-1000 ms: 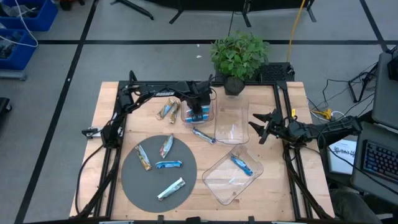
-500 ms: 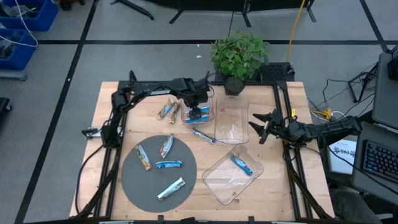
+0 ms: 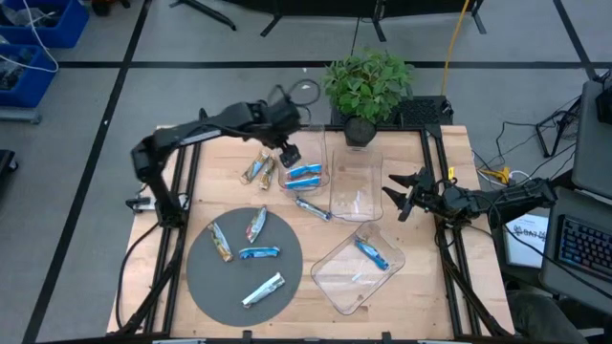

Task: Pick and place Granola Bars by type
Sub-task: Put the red granola bar into the top transparent bin

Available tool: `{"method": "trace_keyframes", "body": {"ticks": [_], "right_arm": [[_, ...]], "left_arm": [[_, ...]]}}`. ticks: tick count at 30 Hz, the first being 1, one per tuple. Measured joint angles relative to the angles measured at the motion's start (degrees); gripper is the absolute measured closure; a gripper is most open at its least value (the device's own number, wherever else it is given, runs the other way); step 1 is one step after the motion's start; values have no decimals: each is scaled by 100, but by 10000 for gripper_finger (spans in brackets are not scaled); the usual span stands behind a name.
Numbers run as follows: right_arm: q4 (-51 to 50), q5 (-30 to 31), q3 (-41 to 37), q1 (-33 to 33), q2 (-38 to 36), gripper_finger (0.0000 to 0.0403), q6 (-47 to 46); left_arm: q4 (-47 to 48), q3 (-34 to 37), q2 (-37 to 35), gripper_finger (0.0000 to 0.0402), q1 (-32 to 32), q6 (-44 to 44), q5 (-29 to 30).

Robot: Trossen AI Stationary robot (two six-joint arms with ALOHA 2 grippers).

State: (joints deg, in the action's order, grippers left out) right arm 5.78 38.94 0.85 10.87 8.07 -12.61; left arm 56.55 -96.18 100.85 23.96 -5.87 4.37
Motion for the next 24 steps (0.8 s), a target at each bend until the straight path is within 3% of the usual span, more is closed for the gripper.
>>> {"method": "trace_keyframes", "body": {"ticks": [6,11,19,24], "right_arm": [[0,-1,0,0,0,179,-1],[0,-2,1,0,-2,179,-1],[0,-1,-1,0,0,179,-1],[0,0,1,0,-2,179,1]], "left_arm": [[269,0,-827,111,-141,-597,657],[760,0,-1348,124,-292,-1602,1115],[1918,0,-1533,142,-725,-3591,741],[2179,0,-1460,153,-1221,-4473,620]]}}
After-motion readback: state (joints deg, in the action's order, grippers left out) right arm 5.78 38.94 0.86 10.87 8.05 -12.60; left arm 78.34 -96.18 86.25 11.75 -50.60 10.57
